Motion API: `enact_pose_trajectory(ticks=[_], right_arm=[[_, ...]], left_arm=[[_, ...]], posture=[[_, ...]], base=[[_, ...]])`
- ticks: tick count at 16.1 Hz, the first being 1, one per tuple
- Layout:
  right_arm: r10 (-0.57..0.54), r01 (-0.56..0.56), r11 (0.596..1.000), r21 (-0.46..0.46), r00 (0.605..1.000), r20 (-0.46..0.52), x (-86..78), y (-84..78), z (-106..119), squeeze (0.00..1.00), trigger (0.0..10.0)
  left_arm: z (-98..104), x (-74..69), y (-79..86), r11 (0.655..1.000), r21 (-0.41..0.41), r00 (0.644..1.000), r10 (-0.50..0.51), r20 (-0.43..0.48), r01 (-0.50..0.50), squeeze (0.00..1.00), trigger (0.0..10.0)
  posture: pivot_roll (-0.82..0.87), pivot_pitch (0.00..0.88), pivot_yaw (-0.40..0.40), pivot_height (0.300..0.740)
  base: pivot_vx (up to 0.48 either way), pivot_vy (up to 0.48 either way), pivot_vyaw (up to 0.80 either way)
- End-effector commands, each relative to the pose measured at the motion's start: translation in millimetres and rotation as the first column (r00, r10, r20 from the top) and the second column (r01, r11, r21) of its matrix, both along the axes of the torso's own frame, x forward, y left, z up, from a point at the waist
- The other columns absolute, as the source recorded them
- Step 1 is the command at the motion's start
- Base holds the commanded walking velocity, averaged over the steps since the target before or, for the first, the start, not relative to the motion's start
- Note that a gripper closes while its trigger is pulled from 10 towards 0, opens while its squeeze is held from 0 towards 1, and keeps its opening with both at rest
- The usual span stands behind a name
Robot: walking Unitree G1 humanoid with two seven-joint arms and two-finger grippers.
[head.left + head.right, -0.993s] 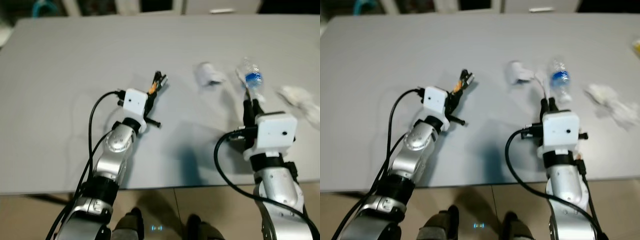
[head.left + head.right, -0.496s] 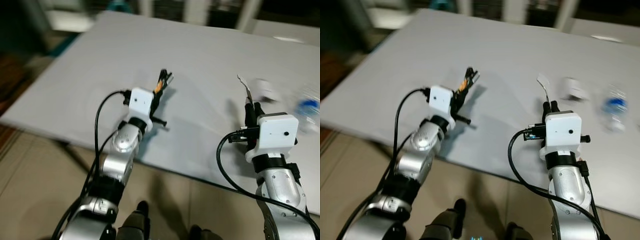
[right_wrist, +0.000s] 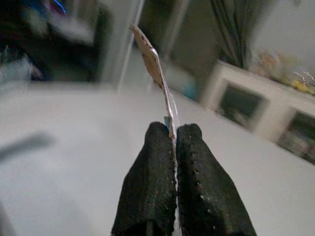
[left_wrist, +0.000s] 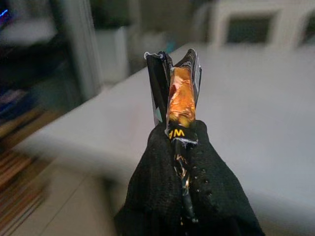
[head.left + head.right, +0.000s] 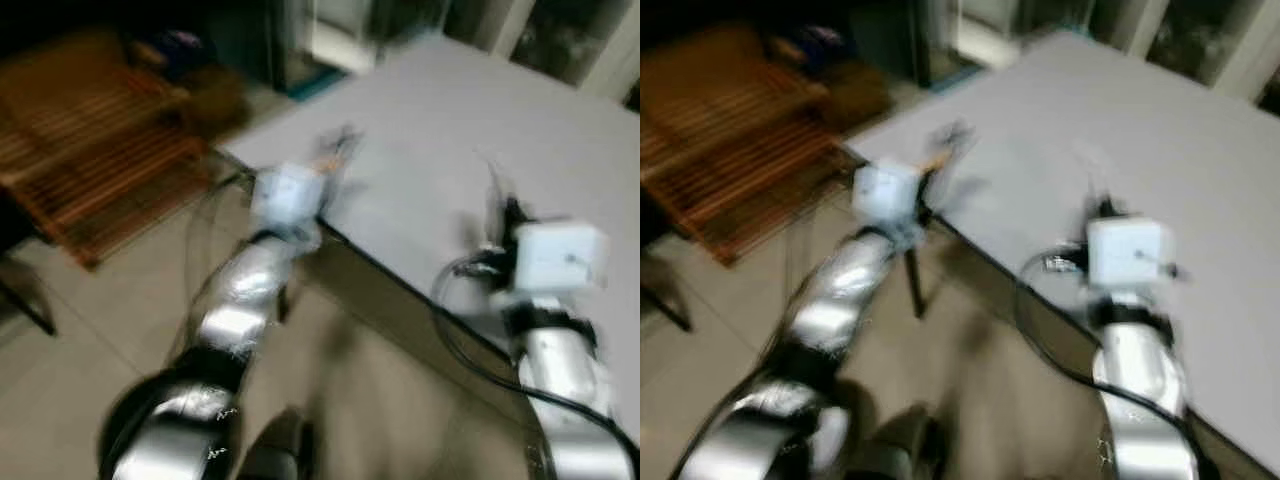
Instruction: Picking trash to rubbish bin
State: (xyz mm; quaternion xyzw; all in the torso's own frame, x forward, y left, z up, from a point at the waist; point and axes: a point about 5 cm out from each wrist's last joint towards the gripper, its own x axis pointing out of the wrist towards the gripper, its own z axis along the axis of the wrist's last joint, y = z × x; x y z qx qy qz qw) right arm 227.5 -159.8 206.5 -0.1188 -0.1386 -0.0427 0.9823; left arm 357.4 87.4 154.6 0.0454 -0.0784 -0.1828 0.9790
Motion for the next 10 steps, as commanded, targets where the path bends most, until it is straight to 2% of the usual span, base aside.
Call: enact_pose_trajectory(ticks=[1, 2, 6, 10], right_arm=[[-0.015, 0.015, 1.000, 0.006, 0.999, -0.035, -0.3, -2.5, -6.2, 0.00, 10.0], [-0.015, 0.015, 1.000, 0.007, 0.999, -0.034, -0.1, -2.2, -6.0, 0.00, 10.0], [-0.015, 0.016, 1.000, 0.014, 0.999, -0.039, -0.5, -1.6, -6.6, 0.00, 10.0], [-0.012, 0.013, 1.000, 0.014, 0.999, -0.045, -0.1, -0.3, -8.1, 0.00, 10.0]], left_arm=[[1.5, -0.6, -11.2, 0.999, 0.002, 0.999, -0.043, -0.008, 0.043, 0.00, 10.0], [1.5, -0.9, -13.0, 0.997, -0.007, 0.997, -0.080, -0.017, 0.079, 0.00, 10.0], [3.0, -0.4, -14.3, 0.997, -0.014, 0.997, -0.071, -0.010, 0.071, 0.00, 10.0], [-1.0, -3.2, -14.9, 0.997, -0.022, 0.997, -0.073, -0.015, 0.072, 0.00, 10.0]], posture=[[0.10, 0.133, 0.004, 0.740], [0.10, 0.136, 0.004, 0.740], [0.10, 0.139, 0.006, 0.740], [0.10, 0.143, 0.005, 0.740]], base=[[0.000, 0.000, 0.80], [0.446, 0.000, 0.80], [0.442, 0.000, 0.80], [0.000, 0.000, 0.80]])
